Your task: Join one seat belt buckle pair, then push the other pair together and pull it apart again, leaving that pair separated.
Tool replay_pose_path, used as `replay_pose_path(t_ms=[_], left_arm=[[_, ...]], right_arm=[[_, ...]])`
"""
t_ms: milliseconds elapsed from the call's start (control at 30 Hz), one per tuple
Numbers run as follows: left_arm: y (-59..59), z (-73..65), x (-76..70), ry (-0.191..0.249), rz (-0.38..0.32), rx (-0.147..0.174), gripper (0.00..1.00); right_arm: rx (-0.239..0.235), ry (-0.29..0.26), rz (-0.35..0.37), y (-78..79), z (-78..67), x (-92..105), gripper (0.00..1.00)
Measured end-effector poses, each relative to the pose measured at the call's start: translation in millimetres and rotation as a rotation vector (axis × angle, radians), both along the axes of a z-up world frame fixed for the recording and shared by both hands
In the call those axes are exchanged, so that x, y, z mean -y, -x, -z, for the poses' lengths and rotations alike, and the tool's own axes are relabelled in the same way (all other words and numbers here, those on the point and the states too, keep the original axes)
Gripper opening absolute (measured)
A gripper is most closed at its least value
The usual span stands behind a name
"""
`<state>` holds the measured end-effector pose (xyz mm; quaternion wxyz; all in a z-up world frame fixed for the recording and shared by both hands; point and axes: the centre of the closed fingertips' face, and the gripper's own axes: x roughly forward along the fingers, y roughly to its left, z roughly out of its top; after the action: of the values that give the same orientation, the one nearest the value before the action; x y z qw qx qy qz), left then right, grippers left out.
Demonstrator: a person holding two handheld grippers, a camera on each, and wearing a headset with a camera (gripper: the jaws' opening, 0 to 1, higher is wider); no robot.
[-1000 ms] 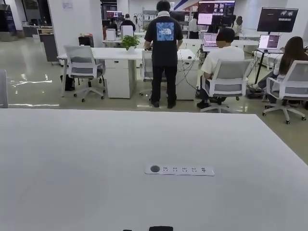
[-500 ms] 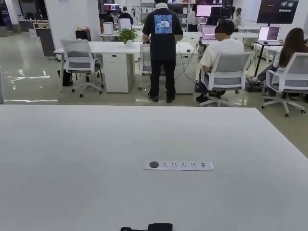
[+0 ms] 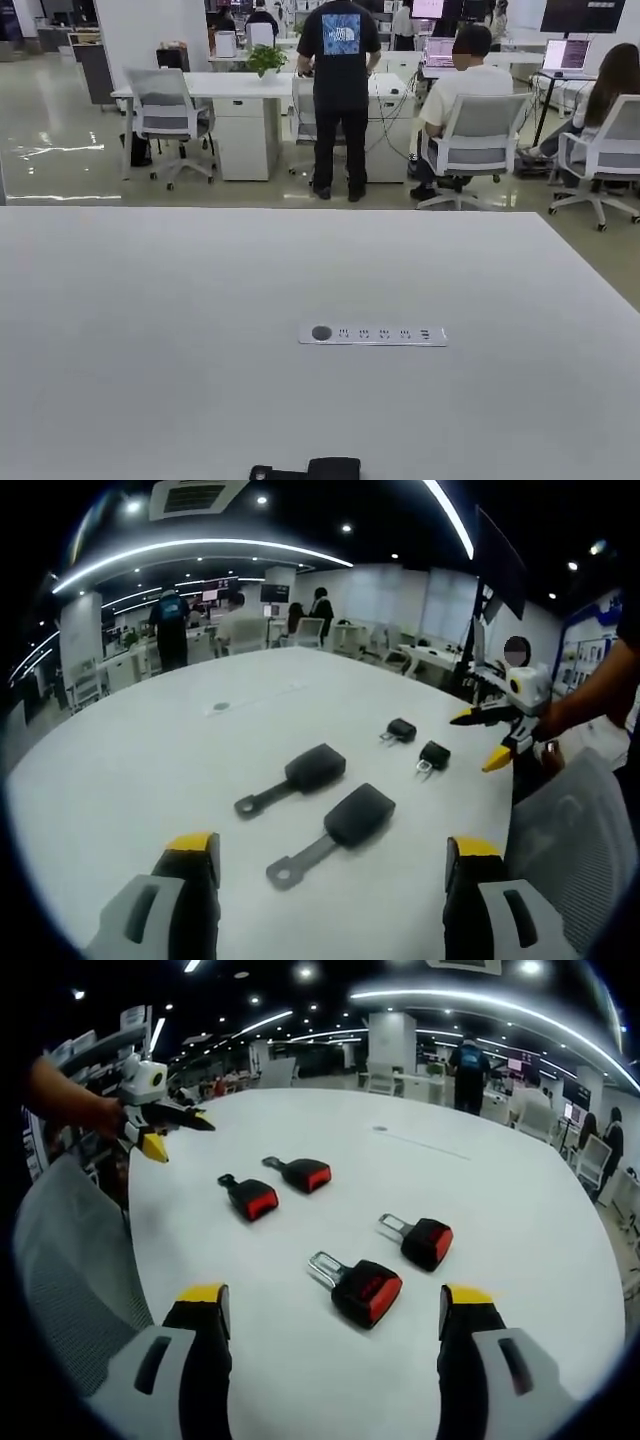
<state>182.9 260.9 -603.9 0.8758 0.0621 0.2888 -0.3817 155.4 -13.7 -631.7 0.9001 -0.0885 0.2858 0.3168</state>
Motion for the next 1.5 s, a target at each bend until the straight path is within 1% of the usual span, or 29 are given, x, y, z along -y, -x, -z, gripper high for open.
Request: replay_pose_path(t_ms=[100, 133, 233, 267, 300, 400, 533, 633, 700, 767, 900, 933, 1000, 1067, 1133, 1233, 1300, 1400, 1500], left_arm=[[-1.7, 3.0, 0.9, -0.001, 0.010, -0.007, 0.96], [-1.9, 2.6, 3.3, -0.001, 0.014, -0.011, 0.95], [-3.2, 4.7, 4.4, -0.003, 0.027, -0.012, 0.94], [-4.4, 3.5, 10.3, -0.002, 0.033, -0.015, 0.93], [-4.7, 3.8, 12.4, -0.003, 0.039, -0.017, 0.93], [-5.9, 8.4, 12.6, -0.018, 0.064, -0.013, 0.92], [-10.3, 10.0, 19.0, -0.022, 0.083, -0.019, 0.91], [-13.4, 14.5, 23.0, -0.025, 0.108, -0.022, 0.90], [-14.2, 18.5, 23.5, -0.037, 0.131, -0.022, 0.89], [-16.8, 19.6, 26.5, -0.040, 0.147, -0.028, 0.88], [-19.9, 23.5, 31.0, -0.051, 0.180, -0.028, 0.85], [-20.7, 26.8, 31.9, -0.053, 0.192, -0.032, 0.84], [-22.1, 29.1, 36.1, -0.063, 0.212, -0.031, 0.84], [-21.8, 32.8, 36.3, -0.070, 0.231, -0.035, 0.83], [-23.2, 33.3, 37.8, -0.079, 0.251, -0.035, 0.82], [-24.5, 34.9, 42.4, -0.087, 0.271, -0.038, 0.81], [-24.2, 37.2, 46.7, -0.105, 0.296, -0.038, 0.80], [-24.2, 38.3, 51.7, -0.111, 0.319, -0.041, 0.79], [-24.6, 40.2, 56.5, -0.125, 0.356, -0.038, 0.77]], right_arm=[[-0.007, -0.007, -0.007, -3.2, 1.0, 0.2, 0.87], [-0.004, -0.010, -0.011, -4.4, 0.6, -0.1, 0.87], [-0.012, -0.007, -0.020, -7.0, 2.9, 0.2, 0.87], [-0.013, -0.006, -0.024, -8.7, 3.6, 0.3, 0.87], [-0.015, -0.008, -0.027, -9.5, 3.8, -0.1, 0.87], [-0.016, 0.007, -0.036, -14.4, 6.7, 1.1, 0.87], [-0.019, 0.007, -0.053, -17.3, 7.6, -2.2, 0.85], [-0.031, 0.016, -0.076, -20.2, 14.5, -3.0, 0.84], [-0.038, 0.020, -0.097, -19.2, 15.8, -5.1, 0.82], [-0.043, 0.033, -0.120, -18.9, 19.4, -5.2, 0.81], [-0.057, 0.031, -0.151, -20.2, 23.7, -6.9, 0.79], [-0.054, 0.035, -0.162, -21.2, 25.0, -6.5, 0.78], [-0.065, 0.035, -0.175, -21.6, 27.3, -8.7, 0.77], [-0.075, 0.038, -0.192, -21.6, 28.4, -10.8, 0.75], [-0.082, 0.047, -0.213, -22.0, 29.9, -12.2, 0.75], [-0.091, 0.046, -0.224, -24.0, 32.7, -12.1, 0.74], [-0.098, 0.052, -0.240, -25.1, 35.1, -13.2, 0.74], [-0.106, 0.050, -0.254, -26.5, 36.0, -14.8, 0.72], [-0.116, 0.069, -0.288, -28.1, 40.2, -13.0, 0.71]])
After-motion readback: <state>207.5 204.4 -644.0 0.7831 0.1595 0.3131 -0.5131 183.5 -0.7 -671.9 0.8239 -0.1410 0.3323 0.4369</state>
